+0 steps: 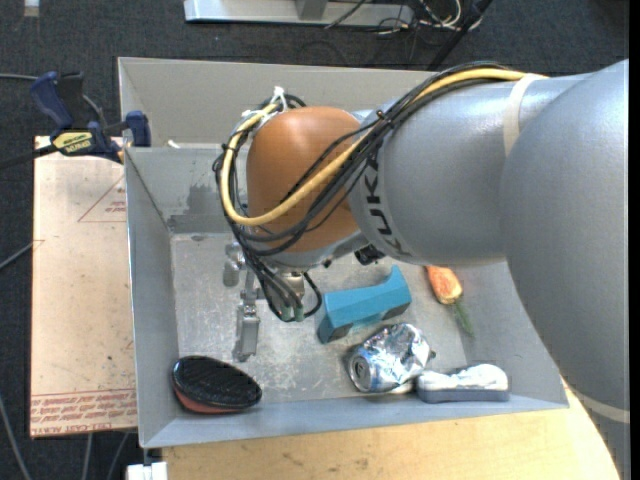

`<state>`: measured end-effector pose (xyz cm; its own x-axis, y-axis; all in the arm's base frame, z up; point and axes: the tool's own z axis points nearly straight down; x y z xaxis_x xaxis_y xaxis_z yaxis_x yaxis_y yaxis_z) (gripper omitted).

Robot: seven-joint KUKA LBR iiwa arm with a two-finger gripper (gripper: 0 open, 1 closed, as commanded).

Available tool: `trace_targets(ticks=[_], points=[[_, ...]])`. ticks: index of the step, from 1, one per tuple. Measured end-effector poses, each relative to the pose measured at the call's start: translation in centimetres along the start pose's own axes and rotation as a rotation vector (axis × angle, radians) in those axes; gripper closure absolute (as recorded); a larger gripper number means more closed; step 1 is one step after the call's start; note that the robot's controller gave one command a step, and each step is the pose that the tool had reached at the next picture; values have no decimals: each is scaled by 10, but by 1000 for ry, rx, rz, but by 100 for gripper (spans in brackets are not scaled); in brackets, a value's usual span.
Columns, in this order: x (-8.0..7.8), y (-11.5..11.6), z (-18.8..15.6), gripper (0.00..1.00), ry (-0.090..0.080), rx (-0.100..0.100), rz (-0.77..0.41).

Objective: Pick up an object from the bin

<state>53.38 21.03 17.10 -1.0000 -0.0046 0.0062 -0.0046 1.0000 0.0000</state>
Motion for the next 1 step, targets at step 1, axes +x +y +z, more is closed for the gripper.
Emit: trace_targets(ticks=[1], points=[[-2, -1, -5, 0, -6, -1, 4]])
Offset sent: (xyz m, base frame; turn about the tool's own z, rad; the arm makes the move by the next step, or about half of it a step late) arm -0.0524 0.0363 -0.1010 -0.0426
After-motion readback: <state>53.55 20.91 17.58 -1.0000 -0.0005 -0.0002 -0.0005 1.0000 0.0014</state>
